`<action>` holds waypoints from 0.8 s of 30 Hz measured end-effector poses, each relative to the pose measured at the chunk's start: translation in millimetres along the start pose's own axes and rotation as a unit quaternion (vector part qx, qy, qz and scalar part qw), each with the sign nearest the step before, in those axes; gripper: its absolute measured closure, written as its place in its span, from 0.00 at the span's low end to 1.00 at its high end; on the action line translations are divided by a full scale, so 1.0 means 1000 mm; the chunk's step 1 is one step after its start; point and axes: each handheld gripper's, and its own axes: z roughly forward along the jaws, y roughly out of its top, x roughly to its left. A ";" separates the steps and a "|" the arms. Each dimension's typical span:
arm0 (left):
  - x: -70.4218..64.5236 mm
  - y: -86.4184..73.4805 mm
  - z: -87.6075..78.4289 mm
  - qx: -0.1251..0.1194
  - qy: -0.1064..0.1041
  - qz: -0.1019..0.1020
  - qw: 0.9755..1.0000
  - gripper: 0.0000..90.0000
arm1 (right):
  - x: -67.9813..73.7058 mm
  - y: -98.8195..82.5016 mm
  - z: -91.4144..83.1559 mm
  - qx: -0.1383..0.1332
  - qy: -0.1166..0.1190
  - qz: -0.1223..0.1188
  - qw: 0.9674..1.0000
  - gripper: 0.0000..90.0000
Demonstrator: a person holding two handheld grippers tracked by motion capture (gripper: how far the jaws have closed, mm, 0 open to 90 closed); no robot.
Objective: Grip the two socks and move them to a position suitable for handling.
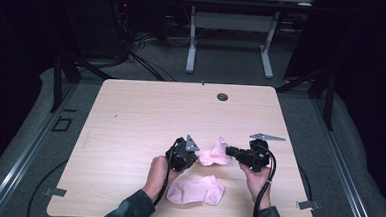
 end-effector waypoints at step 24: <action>0.012 -0.029 -0.019 -0.004 -0.017 -0.024 1.000 0.53 | 0.016 -0.014 0.047 0.152 -0.028 -0.257 0.954 0.62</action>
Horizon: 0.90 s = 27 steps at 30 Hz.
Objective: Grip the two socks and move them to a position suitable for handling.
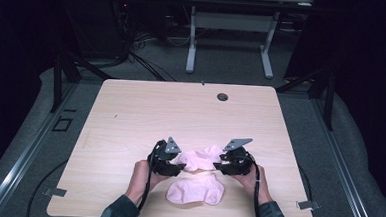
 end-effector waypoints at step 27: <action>-0.025 0.028 0.053 0.063 -0.061 0.077 0.993 0.97 | -0.017 -0.015 -0.004 -0.026 0.051 0.152 0.987 0.92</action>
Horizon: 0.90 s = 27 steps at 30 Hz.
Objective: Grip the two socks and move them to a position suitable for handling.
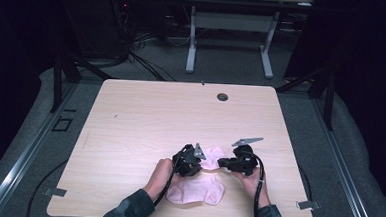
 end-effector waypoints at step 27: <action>0.034 -0.004 -0.063 -0.112 -0.072 -0.130 0.982 0.97 | 0.032 0.001 -0.033 -0.093 -0.047 -0.140 0.985 0.95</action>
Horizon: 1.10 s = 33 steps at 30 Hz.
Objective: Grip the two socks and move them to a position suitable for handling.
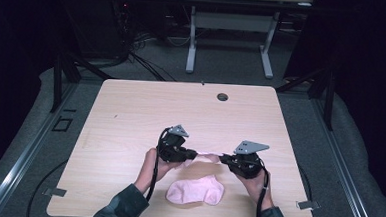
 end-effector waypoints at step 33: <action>-0.033 -0.046 0.021 0.033 0.111 0.076 0.990 0.61 | 0.002 0.022 -0.017 0.048 0.004 0.116 0.992 0.96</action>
